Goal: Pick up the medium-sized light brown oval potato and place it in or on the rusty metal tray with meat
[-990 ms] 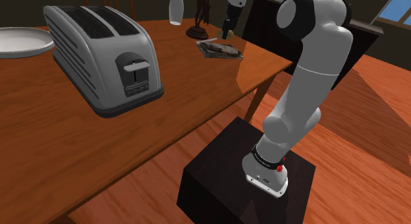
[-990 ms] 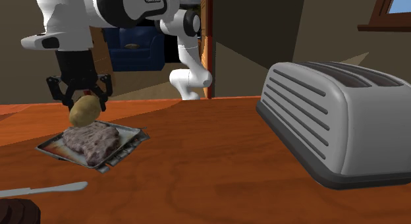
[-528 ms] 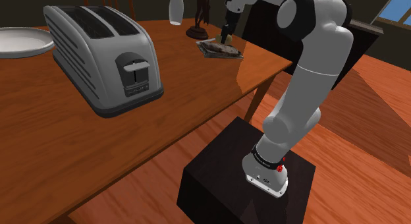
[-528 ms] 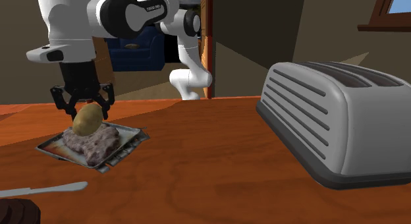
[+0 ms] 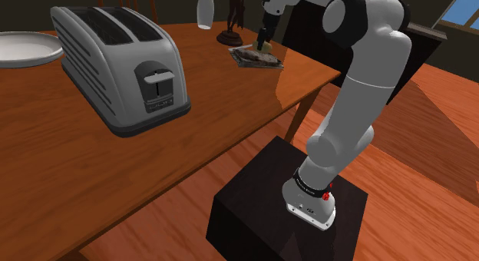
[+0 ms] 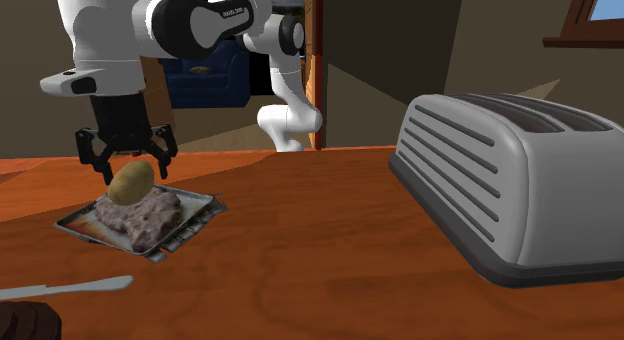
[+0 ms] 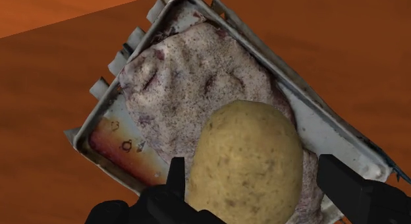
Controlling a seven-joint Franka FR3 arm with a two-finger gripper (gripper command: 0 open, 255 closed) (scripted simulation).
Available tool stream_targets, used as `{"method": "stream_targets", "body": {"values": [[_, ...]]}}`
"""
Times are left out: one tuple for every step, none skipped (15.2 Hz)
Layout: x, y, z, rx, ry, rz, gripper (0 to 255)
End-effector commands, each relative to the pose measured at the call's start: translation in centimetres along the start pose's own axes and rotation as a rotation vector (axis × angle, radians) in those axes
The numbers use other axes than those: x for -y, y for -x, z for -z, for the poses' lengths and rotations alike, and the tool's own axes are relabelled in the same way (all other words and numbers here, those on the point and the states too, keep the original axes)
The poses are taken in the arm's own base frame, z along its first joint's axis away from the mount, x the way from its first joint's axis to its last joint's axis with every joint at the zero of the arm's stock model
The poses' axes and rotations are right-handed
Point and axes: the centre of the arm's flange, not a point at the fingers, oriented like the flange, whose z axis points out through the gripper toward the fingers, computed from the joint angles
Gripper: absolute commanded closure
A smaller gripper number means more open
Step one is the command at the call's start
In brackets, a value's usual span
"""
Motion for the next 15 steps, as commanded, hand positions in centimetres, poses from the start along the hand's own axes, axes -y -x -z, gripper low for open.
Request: {"method": "stream_targets", "body": {"values": [[0.0, 0.0, 0.0, 0.0, 0.0, 0.0, 0], [0.0, 0.0, 0.0, 0.0, 0.0, 0.0, 0], [0.0, 0.0, 0.0, 0.0, 0.0, 0.0, 0], [0.0, 0.0, 1.3, 0.0, 0.0, 0.0, 0], [0.0, 0.0, 2.6, 0.0, 0.0, 0.0, 0], [0.0, 0.0, 4.0, 0.0, 0.0, 0.0, 0], [0.0, 0.0, 5.0, 0.0, 0.0, 0.0, 0], [0.0, 0.0, 5.0, 0.0, 0.0, 0.0, 0], [0.0, 0.0, 5.0, 0.0, 0.0, 0.0, 0], [0.0, 0.0, 5.0, 0.0, 0.0, 0.0, 0], [0.0, 0.0, 5.0, 0.0, 0.0, 0.0, 0], [0.0, 0.0, 5.0, 0.0, 0.0, 0.0, 0], [0.0, 0.0, 5.0, 0.0, 0.0, 0.0, 0], [0.0, 0.0, 5.0, 0.0, 0.0, 0.0, 0], [0.0, 0.0, 5.0, 0.0, 0.0, 0.0, 0]]}}
